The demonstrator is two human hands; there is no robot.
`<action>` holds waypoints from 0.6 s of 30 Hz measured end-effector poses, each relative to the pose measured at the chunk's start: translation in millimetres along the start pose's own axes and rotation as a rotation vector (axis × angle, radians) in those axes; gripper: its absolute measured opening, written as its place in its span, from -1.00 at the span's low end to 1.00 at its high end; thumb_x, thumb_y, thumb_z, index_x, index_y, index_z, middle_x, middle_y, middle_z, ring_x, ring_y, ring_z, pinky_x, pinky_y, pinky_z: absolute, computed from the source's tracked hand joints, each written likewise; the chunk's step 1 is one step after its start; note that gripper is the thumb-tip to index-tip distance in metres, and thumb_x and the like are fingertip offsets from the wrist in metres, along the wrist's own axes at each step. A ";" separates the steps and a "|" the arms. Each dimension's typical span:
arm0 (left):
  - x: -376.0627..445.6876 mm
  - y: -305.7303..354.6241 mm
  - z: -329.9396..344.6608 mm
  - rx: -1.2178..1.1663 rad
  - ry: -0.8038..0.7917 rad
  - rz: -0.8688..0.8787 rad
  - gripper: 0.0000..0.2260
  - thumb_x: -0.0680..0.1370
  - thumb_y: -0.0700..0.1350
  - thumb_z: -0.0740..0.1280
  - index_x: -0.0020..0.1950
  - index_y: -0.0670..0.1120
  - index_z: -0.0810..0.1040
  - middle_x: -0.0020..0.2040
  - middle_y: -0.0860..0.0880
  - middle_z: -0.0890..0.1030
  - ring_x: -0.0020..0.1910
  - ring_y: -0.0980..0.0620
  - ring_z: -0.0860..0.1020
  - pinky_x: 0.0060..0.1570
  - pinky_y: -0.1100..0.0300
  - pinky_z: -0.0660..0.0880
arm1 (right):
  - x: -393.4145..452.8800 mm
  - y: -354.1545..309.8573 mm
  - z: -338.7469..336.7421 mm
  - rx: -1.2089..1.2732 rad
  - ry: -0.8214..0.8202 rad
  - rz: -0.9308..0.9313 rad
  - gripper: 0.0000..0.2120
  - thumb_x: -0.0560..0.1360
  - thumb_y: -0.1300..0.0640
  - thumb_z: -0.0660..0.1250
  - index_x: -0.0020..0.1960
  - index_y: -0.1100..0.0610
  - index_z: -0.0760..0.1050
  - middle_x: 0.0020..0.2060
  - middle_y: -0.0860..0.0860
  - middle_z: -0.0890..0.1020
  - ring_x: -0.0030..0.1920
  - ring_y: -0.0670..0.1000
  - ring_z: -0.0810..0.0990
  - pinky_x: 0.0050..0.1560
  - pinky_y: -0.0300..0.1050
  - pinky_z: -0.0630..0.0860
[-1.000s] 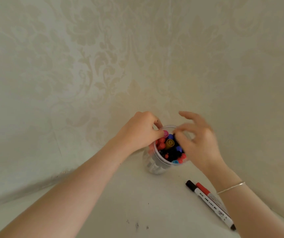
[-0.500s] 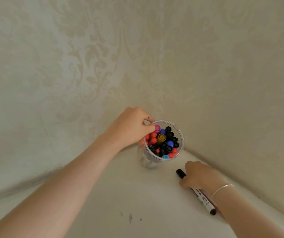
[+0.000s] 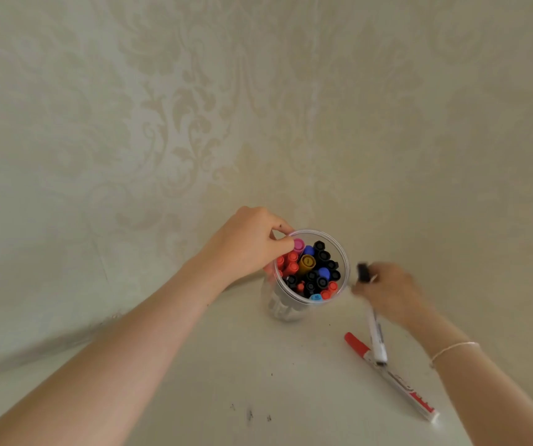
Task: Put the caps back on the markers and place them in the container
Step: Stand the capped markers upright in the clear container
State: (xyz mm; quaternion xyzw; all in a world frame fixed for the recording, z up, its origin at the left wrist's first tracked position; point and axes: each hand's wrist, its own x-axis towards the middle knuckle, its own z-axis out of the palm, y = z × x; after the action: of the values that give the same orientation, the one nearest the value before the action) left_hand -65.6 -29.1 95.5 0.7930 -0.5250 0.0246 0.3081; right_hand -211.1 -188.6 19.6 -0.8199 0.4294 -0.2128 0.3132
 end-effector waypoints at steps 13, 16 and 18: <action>4.6 -2.3 -1.5 -0.005 -0.003 -0.038 -0.84 0.51 0.02 0.36 0.05 0.08 0.67 -0.41 0.02 0.66 -0.38 0.16 0.63 -0.24 0.25 0.55 | -49.0 -81.7 -28.5 0.430 0.290 -0.735 -0.65 0.44 0.27 0.40 0.05 -0.06 0.34 -0.24 -0.09 0.53 -0.41 0.00 0.55 -0.30 0.04 0.57; 3.5 -2.0 -1.1 -0.005 0.006 -0.040 -0.84 0.52 0.04 0.35 0.04 0.08 0.66 -0.41 0.01 0.66 -0.43 0.19 0.60 -0.38 0.33 0.41 | -46.7 -79.4 -17.3 0.248 0.350 -0.810 -0.68 0.46 0.22 0.39 0.08 -0.04 0.33 -0.27 -0.17 0.50 -0.34 -0.10 0.55 -0.32 -0.16 0.50; 3.1 -2.4 -1.2 0.003 0.010 -0.035 -0.84 0.52 0.03 0.35 0.03 0.07 0.67 -0.41 0.00 0.66 -0.43 0.17 0.59 -0.38 0.32 0.42 | -44.7 -79.9 -15.3 0.205 0.367 -0.851 -0.69 0.47 0.21 0.38 0.11 0.01 0.34 -0.27 -0.17 0.49 -0.32 -0.13 0.54 -0.35 -0.23 0.47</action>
State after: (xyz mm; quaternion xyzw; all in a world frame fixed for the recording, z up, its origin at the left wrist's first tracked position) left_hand -61.8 -30.4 96.4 0.8023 -0.5094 0.0240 0.3102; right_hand -199.1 -121.4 82.5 -0.8368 0.0804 -0.5047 0.1966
